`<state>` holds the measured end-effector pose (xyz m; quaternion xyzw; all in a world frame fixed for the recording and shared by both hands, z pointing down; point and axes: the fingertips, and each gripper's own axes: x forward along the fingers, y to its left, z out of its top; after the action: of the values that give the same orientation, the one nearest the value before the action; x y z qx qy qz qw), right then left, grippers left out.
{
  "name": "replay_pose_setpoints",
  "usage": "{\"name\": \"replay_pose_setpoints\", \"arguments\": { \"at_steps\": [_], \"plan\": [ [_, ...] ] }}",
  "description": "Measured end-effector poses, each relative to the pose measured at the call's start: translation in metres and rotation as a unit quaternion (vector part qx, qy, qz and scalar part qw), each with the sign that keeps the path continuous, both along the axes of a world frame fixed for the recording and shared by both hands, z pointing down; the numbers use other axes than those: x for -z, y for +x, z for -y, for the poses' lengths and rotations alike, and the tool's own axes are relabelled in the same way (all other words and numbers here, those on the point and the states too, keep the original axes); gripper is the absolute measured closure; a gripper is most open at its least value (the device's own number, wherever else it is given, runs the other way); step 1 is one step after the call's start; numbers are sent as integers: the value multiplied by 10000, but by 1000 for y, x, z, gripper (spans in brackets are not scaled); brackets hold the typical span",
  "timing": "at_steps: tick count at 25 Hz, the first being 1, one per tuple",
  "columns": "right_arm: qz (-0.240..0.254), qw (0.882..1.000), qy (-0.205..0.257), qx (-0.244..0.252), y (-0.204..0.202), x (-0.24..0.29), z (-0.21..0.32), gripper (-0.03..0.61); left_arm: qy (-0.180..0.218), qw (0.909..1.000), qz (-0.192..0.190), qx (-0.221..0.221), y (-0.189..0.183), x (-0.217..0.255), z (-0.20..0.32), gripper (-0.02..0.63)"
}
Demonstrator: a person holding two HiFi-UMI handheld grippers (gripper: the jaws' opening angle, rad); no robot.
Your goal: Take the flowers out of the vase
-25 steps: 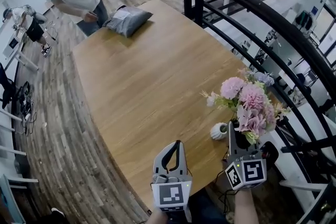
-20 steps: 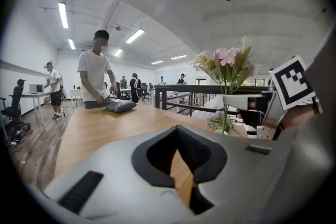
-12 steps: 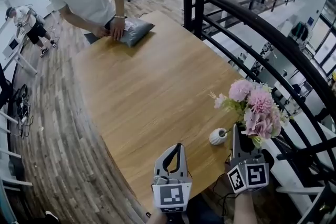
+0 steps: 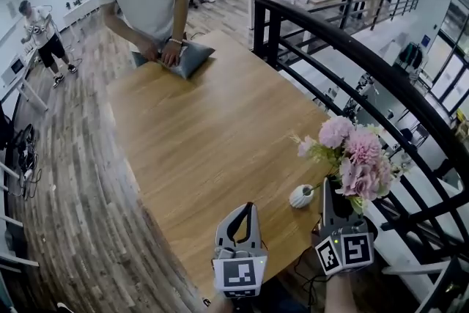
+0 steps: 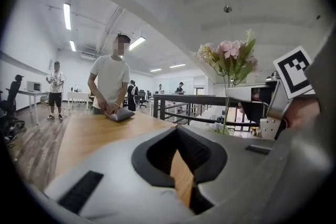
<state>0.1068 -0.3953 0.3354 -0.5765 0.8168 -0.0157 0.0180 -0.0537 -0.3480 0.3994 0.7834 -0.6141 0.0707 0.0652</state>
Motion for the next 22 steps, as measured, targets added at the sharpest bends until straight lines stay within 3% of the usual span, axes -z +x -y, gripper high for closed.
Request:
{"name": "replay_pose_setpoints", "arguments": {
  "at_steps": [22],
  "plan": [
    [106, 9982, -445, 396, -62, -39, -75, 525, 88, 9998, -12, 180, -39, 13, -53, 571]
  ]
}}
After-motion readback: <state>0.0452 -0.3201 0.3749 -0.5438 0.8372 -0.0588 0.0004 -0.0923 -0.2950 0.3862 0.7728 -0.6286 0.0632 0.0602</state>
